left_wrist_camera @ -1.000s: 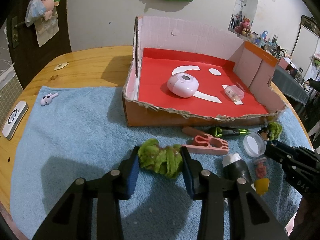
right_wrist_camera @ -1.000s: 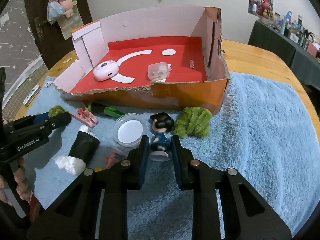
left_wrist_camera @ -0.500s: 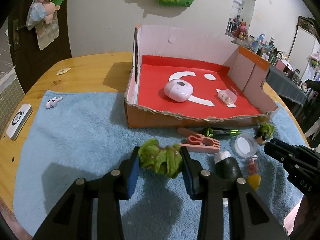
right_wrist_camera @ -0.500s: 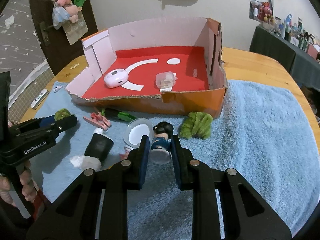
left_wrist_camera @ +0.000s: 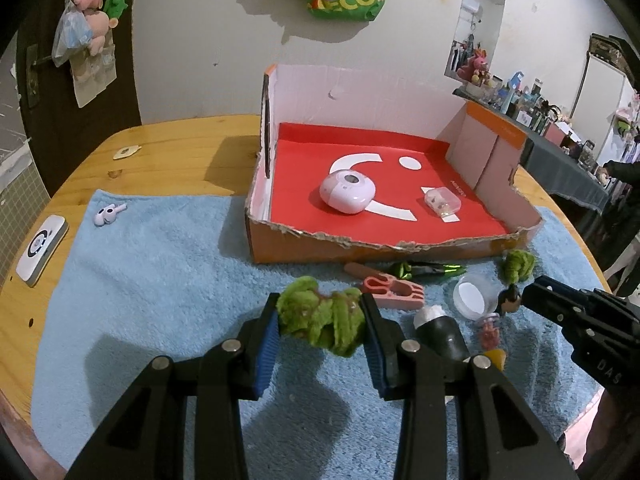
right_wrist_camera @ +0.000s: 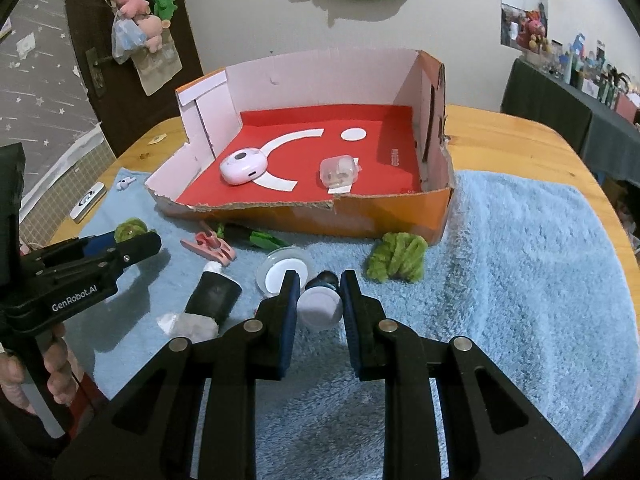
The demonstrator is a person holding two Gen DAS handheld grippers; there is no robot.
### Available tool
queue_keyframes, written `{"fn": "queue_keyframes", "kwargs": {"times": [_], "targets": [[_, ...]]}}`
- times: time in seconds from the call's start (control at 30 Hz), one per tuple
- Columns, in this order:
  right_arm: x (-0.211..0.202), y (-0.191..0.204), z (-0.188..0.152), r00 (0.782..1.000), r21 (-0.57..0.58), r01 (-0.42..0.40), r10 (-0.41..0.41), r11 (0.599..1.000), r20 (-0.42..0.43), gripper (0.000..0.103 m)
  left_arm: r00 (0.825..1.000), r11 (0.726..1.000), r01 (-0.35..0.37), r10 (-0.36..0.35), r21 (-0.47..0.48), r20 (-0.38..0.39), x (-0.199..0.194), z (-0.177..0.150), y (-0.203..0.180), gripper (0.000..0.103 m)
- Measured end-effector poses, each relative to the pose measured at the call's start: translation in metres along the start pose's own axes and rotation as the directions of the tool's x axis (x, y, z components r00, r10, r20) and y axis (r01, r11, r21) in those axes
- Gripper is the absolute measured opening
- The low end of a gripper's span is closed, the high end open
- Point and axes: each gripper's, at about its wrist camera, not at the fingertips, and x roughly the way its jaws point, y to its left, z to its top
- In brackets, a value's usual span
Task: Organize objects
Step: 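Grasp the green fuzzy toy with the left tool while the right tool grasps the black-haired figurine, then carry the green toy and figurine with both tools into the cardboard box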
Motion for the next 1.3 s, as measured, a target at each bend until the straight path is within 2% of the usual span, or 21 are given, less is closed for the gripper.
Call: {"fn": "queue_keyframes", "kwargs": {"times": [0.67, 1.3], "targets": [[-0.014, 0.014, 0.018, 0.999, -0.044, -0.022, 0.024, 0.999, 0.044, 0.02, 0.999, 1.0, 0.023, -0.024, 0.016, 0.031, -0.01, 0.01, -0.005, 0.04], [-0.016, 0.02, 0.054, 0.996, -0.073, -0.042, 0.048, 0.996, 0.076, 0.02, 0.997, 0.997, 0.047, -0.05, 0.057, 0.062, -0.01, 0.047, -0.017, 0.04]]}}
